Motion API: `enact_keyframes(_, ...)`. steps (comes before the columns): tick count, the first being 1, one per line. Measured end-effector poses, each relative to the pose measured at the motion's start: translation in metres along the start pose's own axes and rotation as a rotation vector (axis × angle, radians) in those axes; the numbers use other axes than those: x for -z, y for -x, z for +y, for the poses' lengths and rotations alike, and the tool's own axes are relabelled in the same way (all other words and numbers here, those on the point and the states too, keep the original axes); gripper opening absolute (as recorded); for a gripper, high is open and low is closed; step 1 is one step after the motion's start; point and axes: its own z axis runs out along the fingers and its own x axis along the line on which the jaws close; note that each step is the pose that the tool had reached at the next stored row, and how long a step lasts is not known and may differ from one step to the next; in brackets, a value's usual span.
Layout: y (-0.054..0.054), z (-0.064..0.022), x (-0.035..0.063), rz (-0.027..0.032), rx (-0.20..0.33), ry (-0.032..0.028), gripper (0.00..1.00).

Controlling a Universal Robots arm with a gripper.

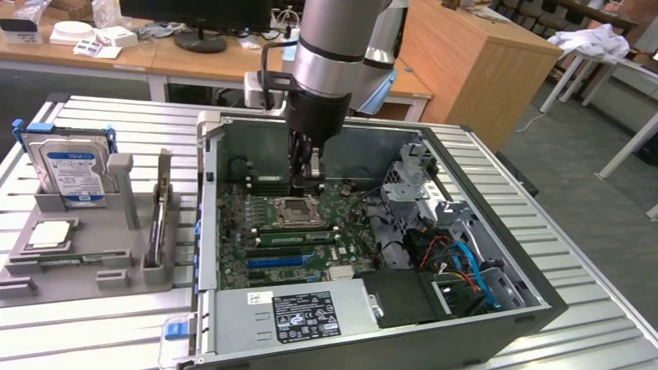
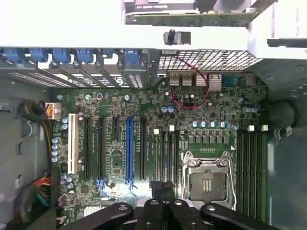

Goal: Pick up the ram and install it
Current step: 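Press down the ram until it locks into place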

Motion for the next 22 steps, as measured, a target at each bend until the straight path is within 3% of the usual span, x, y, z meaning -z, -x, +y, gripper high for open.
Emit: enact_keyframes(22, 0.0, 0.0008, 0.0305, 0.0, 0.0, 0.0, 0.11)
